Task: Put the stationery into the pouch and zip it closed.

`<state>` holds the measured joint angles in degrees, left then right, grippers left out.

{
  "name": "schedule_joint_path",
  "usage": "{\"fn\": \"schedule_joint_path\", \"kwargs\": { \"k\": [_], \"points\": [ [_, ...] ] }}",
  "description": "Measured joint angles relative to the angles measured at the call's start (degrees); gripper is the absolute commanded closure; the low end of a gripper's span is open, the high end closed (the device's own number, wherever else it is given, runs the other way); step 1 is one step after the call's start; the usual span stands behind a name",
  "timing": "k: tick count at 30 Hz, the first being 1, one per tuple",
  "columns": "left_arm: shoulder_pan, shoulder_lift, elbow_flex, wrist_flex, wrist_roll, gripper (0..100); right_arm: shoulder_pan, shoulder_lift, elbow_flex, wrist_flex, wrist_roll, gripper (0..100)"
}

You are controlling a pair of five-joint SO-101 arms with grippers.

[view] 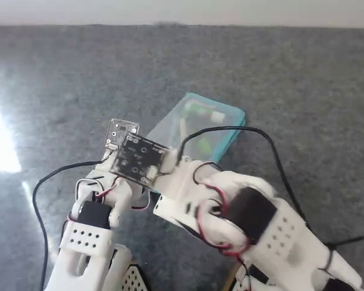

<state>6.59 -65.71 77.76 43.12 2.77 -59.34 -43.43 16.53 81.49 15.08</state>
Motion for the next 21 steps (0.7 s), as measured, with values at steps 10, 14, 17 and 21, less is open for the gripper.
{"fn": "schedule_joint_path", "kwargs": {
  "k": [10, 14, 17, 21],
  "points": [
    [0.97, 0.09, 0.09, 0.00, 0.00, 99, -2.20, -7.21, 0.26, 0.53, 0.97, 99.1],
    [4.22, 0.09, 0.09, 1.23, 0.00, 99, -2.20, -7.21, 2.81, -2.02, 1.32, 99.1],
    [6.86, 0.09, 0.09, 1.49, 0.44, 99, -2.20, -7.21, 2.99, -5.45, 1.32, 99.2],
    [8.26, 0.09, 0.09, 1.58, 0.44, 99, -2.20, -7.21, 3.08, -9.41, 1.32, 99.2]
  ]
}}
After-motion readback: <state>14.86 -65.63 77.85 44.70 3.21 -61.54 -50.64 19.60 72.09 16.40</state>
